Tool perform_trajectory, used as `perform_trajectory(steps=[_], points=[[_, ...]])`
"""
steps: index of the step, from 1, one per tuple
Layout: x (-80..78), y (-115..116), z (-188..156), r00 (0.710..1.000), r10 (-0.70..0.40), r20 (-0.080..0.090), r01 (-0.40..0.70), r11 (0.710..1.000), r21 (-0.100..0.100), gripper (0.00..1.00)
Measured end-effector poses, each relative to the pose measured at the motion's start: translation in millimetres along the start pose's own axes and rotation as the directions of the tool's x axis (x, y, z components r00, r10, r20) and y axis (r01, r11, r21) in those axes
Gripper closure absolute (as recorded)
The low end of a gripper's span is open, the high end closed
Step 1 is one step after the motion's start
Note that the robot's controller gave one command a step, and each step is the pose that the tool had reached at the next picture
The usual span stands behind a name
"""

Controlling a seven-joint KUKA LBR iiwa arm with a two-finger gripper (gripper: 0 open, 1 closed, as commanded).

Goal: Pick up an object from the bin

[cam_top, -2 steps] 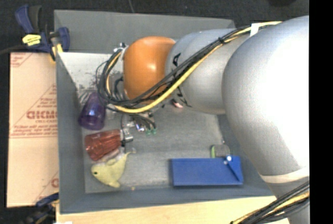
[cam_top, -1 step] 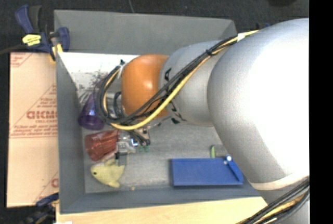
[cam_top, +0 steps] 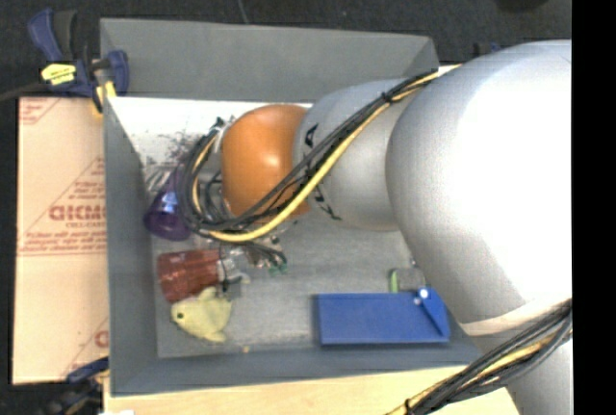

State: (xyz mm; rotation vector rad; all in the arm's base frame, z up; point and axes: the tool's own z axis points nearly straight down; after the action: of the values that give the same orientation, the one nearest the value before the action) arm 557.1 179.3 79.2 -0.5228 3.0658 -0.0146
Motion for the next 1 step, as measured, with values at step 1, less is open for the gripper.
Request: perform_trajectory(steps=[1], points=[[0.0,0.0,0.0,1.000,0.000,0.000,0.000,1.000,0.000,1.00]])
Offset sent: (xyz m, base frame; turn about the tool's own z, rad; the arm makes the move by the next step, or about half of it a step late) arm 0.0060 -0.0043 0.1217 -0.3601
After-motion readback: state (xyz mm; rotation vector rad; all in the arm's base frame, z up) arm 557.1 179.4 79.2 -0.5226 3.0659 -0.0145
